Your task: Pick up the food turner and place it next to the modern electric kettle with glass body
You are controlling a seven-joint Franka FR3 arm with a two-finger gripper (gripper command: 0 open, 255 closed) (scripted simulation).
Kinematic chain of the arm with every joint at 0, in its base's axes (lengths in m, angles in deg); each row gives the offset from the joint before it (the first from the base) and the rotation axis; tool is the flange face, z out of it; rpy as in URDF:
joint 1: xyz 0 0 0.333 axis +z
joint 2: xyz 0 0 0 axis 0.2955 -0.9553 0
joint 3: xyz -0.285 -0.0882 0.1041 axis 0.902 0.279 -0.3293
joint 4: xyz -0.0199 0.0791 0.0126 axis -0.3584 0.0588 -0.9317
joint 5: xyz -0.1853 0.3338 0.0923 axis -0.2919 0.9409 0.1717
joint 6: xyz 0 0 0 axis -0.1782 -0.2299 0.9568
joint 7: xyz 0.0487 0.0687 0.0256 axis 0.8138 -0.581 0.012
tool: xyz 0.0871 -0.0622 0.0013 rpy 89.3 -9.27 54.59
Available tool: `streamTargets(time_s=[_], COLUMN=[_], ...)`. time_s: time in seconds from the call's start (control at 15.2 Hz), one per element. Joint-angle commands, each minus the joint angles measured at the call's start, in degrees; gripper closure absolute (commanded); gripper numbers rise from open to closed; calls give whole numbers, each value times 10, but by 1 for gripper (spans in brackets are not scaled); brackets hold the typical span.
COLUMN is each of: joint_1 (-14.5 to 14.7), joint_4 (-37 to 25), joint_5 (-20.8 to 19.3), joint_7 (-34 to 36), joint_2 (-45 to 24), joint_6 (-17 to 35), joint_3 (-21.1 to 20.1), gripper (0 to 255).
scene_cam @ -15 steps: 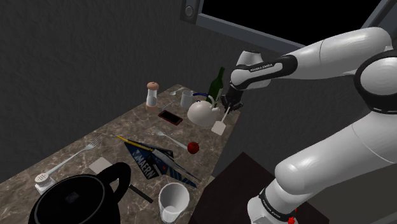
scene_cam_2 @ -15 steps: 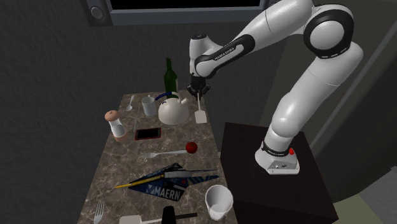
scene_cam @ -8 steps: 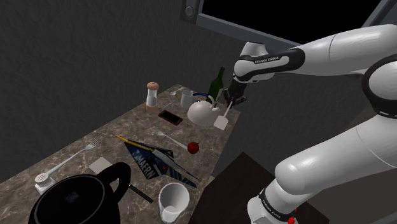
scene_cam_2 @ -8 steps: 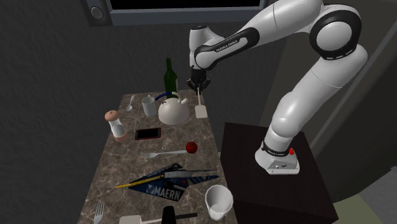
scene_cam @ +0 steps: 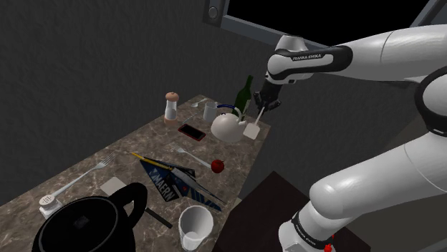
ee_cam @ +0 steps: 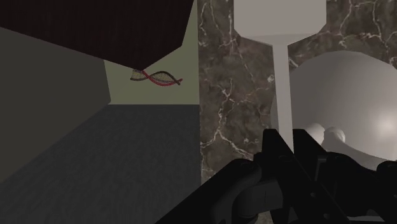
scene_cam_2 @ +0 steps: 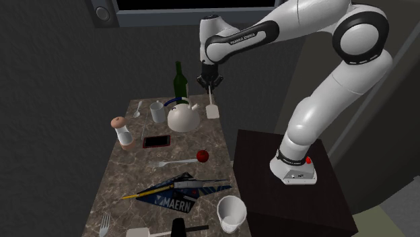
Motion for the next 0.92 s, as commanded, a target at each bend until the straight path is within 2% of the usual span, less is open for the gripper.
streamTargets(time_s=[0.0,0.86], joint_1=[0,0], joint_4=[-12,-100], joint_5=[0,3], joint_7=[-1,-6], joint_2=[5,19], joint_6=[-17,-119], joint_3=[0,0], gripper=[255,255])
